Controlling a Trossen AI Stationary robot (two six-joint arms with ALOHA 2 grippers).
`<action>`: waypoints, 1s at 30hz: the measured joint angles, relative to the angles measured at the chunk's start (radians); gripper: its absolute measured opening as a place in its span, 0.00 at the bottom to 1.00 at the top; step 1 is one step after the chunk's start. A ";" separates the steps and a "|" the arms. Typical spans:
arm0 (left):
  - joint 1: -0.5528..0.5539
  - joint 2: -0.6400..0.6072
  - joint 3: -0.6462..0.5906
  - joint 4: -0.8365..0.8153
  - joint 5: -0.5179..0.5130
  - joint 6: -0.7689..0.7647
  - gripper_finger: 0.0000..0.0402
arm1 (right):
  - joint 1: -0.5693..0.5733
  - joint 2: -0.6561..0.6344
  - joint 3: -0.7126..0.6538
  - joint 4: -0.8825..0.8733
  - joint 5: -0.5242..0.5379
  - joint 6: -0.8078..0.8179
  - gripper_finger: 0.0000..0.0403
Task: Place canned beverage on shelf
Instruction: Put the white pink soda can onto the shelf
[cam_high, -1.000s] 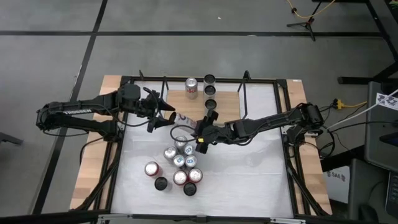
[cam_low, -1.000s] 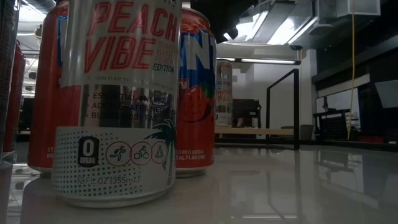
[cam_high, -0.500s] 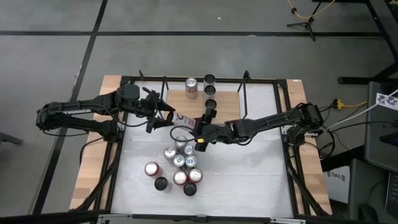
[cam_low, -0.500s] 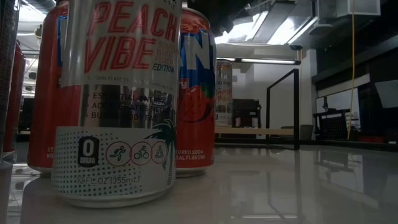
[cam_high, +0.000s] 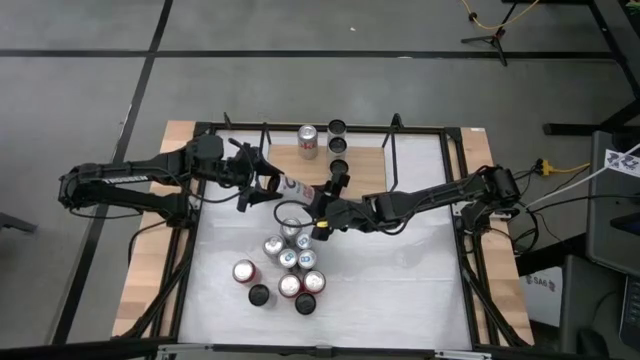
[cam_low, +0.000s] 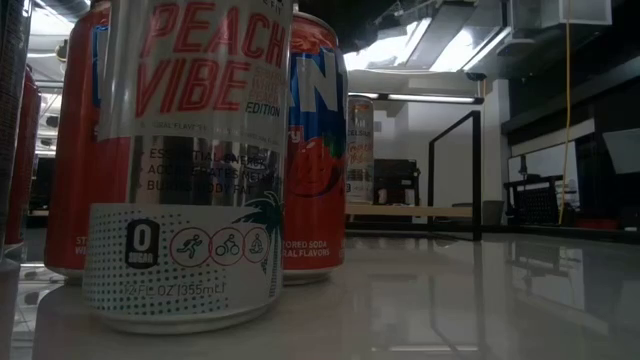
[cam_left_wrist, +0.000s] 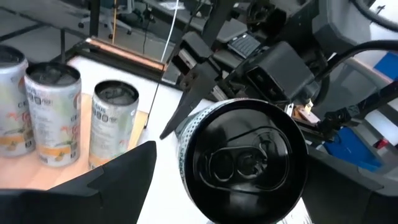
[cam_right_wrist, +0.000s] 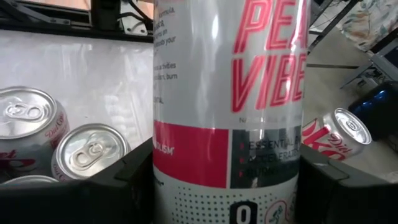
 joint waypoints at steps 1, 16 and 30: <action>0.000 0.000 0.000 0.003 0.000 -0.001 0.87 | 0.000 0.000 0.000 0.001 0.000 0.000 0.63; -0.024 0.026 -0.001 0.075 -0.014 -0.001 0.87 | 0.001 0.000 0.000 0.073 0.105 0.001 0.63; -0.072 0.025 0.000 0.223 -0.217 -0.002 0.87 | 0.000 -0.001 0.001 0.177 0.322 0.050 0.63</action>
